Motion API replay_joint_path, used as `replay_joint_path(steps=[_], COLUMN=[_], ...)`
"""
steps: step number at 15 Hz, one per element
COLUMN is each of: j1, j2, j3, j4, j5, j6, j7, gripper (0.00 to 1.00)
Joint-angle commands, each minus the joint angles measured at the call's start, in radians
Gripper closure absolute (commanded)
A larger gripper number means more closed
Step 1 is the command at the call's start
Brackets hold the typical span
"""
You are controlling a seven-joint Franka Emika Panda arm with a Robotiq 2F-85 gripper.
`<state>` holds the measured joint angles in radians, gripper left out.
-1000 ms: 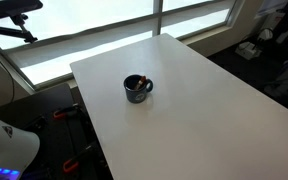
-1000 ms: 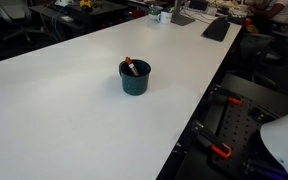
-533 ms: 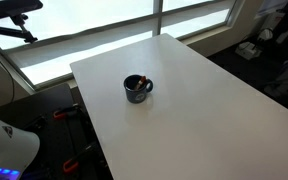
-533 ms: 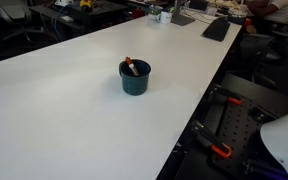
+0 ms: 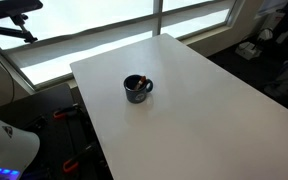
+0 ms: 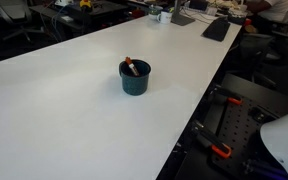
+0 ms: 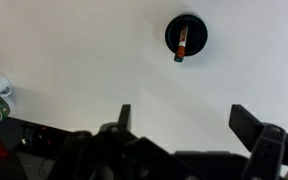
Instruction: Take the red marker out of the mug.
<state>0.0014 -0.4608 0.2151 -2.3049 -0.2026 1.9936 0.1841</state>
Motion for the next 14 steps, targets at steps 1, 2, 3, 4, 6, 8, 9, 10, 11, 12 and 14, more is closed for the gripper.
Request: replay_joint_path(steps=[1, 2, 3, 4, 6, 8, 9, 10, 11, 12, 14], j1=[0.024, 0.023, 0.024, 0.023, 0.018, 0.019, 0.018, 0.020, 0.020, 0.022, 0.022], j2=[0.005, 0.008, 0.016, 0.024, 0.037, 0.054, 0.060, 0.068, 0.077, 0.086, 0.099], j3=[-0.030, -0.032, -0.036, -0.040, -0.042, -0.047, -0.048, -0.050, -0.052, -0.055, -0.059], j4=[-0.051, -0.070, -0.083, -0.097, -0.123, -0.140, -0.148, -0.155, -0.159, -0.166, -0.178], j5=[-0.018, -0.024, -0.026, -0.031, -0.048, -0.060, -0.064, -0.067, -0.068, -0.064, -0.062], j6=[0.041, 0.055, 0.062, 0.072, 0.101, 0.120, 0.127, 0.134, 0.139, 0.149, 0.169], j7=[-0.012, -0.009, -0.012, -0.017, -0.007, -0.012, -0.010, -0.012, -0.012, -0.015, -0.017], gripper=[0.00, 0.00, 0.00, 0.00, 0.00, 0.00, 0.00, 0.00, 0.00, 0.00, 0.00])
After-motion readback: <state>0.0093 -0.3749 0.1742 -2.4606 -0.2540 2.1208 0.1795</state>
